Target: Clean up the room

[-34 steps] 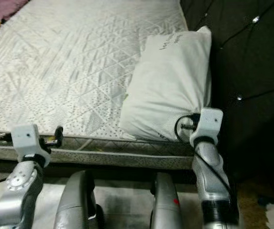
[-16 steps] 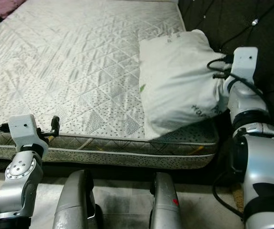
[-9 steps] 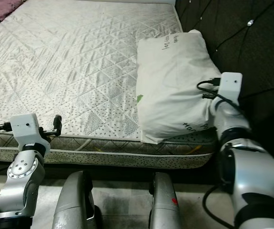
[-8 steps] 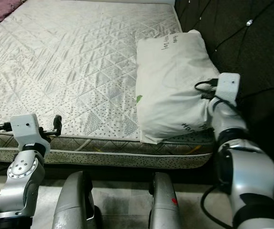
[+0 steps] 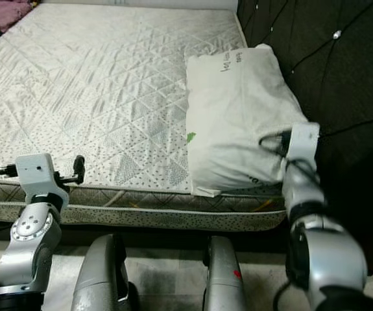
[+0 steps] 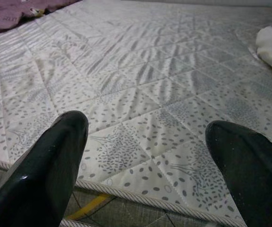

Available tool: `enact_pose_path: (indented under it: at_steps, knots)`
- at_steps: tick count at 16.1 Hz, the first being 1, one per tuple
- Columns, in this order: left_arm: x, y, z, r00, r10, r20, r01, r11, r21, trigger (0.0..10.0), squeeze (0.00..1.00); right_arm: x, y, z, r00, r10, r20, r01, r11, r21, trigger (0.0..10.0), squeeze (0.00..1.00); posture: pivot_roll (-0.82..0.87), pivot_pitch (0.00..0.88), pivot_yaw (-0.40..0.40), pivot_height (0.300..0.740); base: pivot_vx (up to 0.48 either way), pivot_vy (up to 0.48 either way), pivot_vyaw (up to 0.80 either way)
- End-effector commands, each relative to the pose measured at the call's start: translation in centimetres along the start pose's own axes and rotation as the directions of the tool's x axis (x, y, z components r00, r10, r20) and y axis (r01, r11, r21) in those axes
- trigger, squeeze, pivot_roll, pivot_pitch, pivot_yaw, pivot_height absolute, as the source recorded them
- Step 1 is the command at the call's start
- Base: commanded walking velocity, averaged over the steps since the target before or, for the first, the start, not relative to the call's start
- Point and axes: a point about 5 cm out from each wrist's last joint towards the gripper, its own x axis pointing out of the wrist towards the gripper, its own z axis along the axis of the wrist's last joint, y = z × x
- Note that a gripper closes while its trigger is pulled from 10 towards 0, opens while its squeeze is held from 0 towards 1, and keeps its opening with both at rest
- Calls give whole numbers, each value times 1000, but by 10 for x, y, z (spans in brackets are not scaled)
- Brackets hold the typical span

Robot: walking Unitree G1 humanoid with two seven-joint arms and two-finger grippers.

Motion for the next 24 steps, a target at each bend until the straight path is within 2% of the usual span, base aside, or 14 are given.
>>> enact_pose_path:
  at_steps: [1, 3, 5, 8, 9, 11, 13, 15, 17, 18, 19, 21, 22, 24]
  knots:
    - [1, 2, -2, 1000, -3, -9, 3, 1000, 14, 10000, 0, -6, 4, -26, 995, 36, -90, -38, 999, -21, 10000, 1000, -68, 15, 17, 577, 0, 0, 0]
    - [3, 0, -2, 1000, -10, -10, 11, 1000, 14, 10000, 0, -10, 2, -40, 988, 39, -148, -40, 999, -5, 10000, 1000, -75, 11, 26, 577, 0, 0, 0]
    - [6, -2, -1, 1000, -23, -7, 23, 1000, 15, 10000, 0, -9, -6, -40, 987, -2, -159, 7, 1000, 27, 10000, 1000, -80, 6, 33, 577, 0, 0, 0]
    - [8, 0, 2, 1000, -21, 5, 20, 1000, 19, 10000, 0, -8, -7, -14, 999, -38, -6, 38, 997, 68, 10000, 1000, -83, 2, 33, 577, 0, 0, 0]
    - [7, 1, 2, 1000, -16, 8, 16, 1000, 19, 10000, 0, -12, -4, -14, 999, -37, 17, 36, 996, 78, 10000, 1000, -83, 2, 33, 577, 0, 0, 0]
    - [3, 2, 0, 1000, -7, 12, 7, 1000, 15, 10000, 0, -24, 7, -19, 999, -10, 51, 6, 997, 83, 10000, 1000, -90, 0, 18, 577, 0, 0, 0]
    - [-2, 0, 2, 999, -3, 32, 3, 1000, 12, 10000, 0, -53, 30, -19, 989, 79, 126, -84, 996, 33, 10000, 1000, -95, 4, 19, 577, 0, 0, 0]
    - [-4, -2, 3, 999, -8, 36, 7, 1000, 13, 10000, 0, -79, 46, -21, 973, 185, 138, -184, 983, -23, 10000, 1000, -102, 8, 26, 577, 0, 0, 0]
    - [-3, -3, 3, 999, -20, 39, 19, 1000, 21, 10000, 0, -95, 50, -21, 953, 268, 140, -261, 963, -69, 10000, 1000, -110, 9, 29, 577, 0, 0, 0]
    - [-2, -2, 6, 998, -20, 58, 18, 1000, 21, 10000, 0, -97, 48, -14, 946, 270, 181, -259, 962, -83, 10000, 1000, -113, 8, 28, 577, 0, 0, 0]
    - [-2, -2, 11, 996, -19, 92, 16, 999, 37, 10000, 0, -98, 53, 1, 921, 286, 266, -274, 958, -81, 10000, 1000, -111, 5, 26, 577, 0, 0, 0]
    - [-4, -5, 16, 988, -33, 149, 19, 996, 89, 10000, 0, -105, 67, 30, 862, 313, 398, -306, 948, -83, 10000, 1000, -109, 0, 24, 577, 0, 0, 0]
    - [-6, -6, 16, 987, -22, 156, 12, 997, 70, 10000, 0, -109, 82, 41, 829, 327, 454, -345, 937, -43, 10000, 1000, -106, 0, 24, 577, 0, 0, 0]
    - [-8, -7, 12, 988, -16, 153, 4, 997, 73, 10000, 0, -109, 101, 39, 821, 345, 454, -393, 919, 12, 10000, 1000, -100, 0, 22, 577, 0, 0, 0]
